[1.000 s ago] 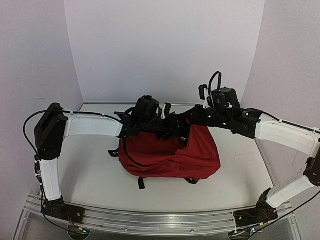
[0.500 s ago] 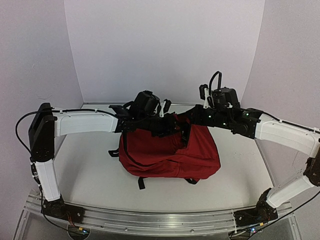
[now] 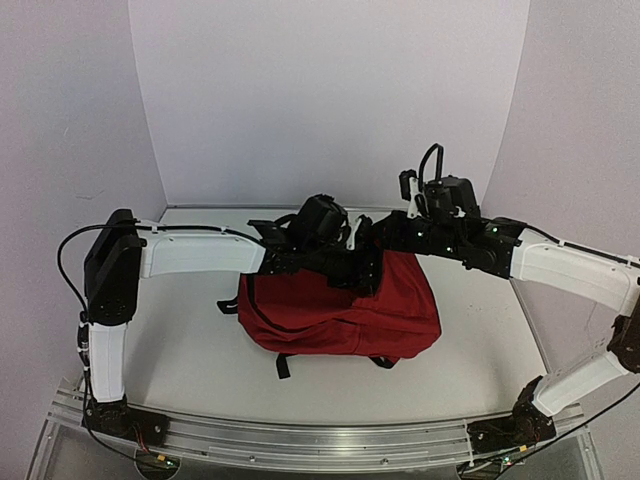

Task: Pack the student bag
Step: Place the stationery in the student bag.

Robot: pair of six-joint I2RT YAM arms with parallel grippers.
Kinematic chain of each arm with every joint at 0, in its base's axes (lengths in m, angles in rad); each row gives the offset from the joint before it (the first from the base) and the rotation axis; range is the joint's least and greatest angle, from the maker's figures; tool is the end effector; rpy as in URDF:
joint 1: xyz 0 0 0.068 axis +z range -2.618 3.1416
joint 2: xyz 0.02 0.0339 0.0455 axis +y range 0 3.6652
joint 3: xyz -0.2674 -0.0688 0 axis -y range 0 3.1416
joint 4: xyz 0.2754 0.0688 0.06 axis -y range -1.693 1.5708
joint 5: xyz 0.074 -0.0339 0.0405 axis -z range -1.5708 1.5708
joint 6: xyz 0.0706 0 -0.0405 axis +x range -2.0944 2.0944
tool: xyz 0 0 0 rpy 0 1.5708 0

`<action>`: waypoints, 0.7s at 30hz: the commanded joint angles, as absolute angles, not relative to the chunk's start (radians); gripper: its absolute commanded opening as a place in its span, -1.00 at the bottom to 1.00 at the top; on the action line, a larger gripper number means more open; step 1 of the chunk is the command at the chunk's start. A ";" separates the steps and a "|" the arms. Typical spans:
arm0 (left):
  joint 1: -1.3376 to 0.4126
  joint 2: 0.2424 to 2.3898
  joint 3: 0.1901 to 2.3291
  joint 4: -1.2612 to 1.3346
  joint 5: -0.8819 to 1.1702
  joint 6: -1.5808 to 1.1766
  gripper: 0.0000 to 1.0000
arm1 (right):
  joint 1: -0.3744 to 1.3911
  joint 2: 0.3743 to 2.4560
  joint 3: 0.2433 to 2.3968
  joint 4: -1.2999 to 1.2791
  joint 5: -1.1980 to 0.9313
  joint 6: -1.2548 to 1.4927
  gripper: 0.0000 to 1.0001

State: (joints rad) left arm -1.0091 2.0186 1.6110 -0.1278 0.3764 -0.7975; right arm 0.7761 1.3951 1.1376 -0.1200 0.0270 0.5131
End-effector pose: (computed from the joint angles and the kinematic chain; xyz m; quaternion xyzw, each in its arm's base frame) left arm 0.2617 -0.4645 0.2292 0.1822 0.8391 -0.4824 0.1732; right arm 0.2791 0.2713 0.3114 -0.1009 0.8210 0.3287 0.4558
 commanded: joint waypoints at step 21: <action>-0.876 1.350 1.227 -0.692 -0.230 -0.835 0.85 | 0.820 1.390 1.008 -0.038 0.025 0.557 -1.00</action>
